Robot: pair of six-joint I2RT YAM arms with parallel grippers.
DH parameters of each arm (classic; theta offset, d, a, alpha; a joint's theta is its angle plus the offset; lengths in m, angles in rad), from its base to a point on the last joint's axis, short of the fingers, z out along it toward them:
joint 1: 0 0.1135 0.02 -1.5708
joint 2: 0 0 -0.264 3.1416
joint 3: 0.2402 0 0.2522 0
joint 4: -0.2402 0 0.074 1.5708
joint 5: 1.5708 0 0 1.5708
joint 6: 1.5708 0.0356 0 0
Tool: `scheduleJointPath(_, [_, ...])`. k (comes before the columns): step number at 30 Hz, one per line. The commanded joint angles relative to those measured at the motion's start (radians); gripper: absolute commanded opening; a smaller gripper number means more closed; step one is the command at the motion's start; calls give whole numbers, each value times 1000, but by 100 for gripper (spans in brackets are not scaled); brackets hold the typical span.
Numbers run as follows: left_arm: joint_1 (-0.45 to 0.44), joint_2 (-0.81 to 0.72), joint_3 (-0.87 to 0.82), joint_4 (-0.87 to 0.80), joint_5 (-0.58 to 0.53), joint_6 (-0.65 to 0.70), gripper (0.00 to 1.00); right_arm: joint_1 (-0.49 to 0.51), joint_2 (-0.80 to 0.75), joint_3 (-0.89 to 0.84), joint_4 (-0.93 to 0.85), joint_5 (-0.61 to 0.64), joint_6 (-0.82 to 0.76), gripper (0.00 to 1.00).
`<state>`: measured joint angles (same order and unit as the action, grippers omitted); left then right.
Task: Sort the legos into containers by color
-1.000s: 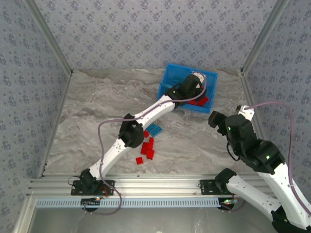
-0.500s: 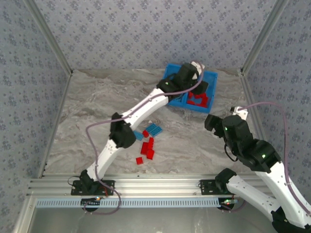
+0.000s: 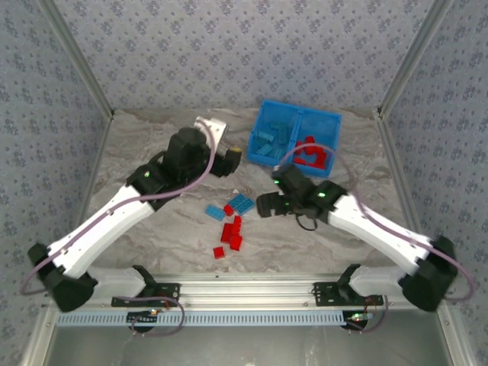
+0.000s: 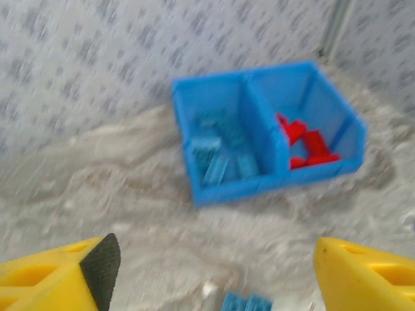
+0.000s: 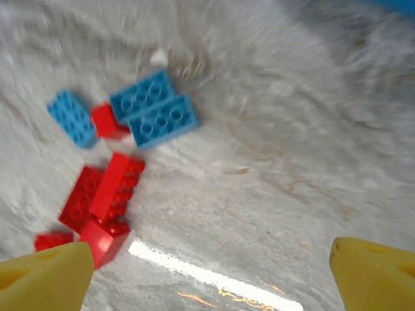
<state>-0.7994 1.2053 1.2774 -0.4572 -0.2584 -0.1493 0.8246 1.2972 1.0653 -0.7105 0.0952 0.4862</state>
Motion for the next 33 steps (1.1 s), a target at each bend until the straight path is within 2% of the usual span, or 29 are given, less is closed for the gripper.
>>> scheduleJointPath(1, [8, -117, -125, -62, -78, -56, 86, 25, 156, 98, 13, -24, -111, 97])
scheduleJointPath(5, [11, -242, -251, -103, -101, -126, 95, 6, 351, 249, -57, 11, -14, 97])
scheduleJointPath(9, [15, -311, -341, -94, -103, -176, 98, 18, 444, 275, 41, -40, -66, 99])
scheduleJointPath(12, [16, -316, -358, -95, -106, -187, 99, 21, 518, 296, 52, -21, -109, 100])
scheduleJointPath(18, [16, -293, -345, -87, -104, -168, 99, 18, 613, 315, 70, -68, -252, 100])
scheduleJointPath(25, [16, -274, -350, -75, -97, -173, 99, 11, 689, 349, 64, -97, -281, 100])
scheduleJointPath(29, [17, -273, -352, -74, -98, -178, 99, 10, 740, 387, 46, -87, -263, 95])
scheduleJointPath(33, [16, -274, -355, -75, -104, -179, 99, 2, 761, 389, 39, -80, -243, 85])
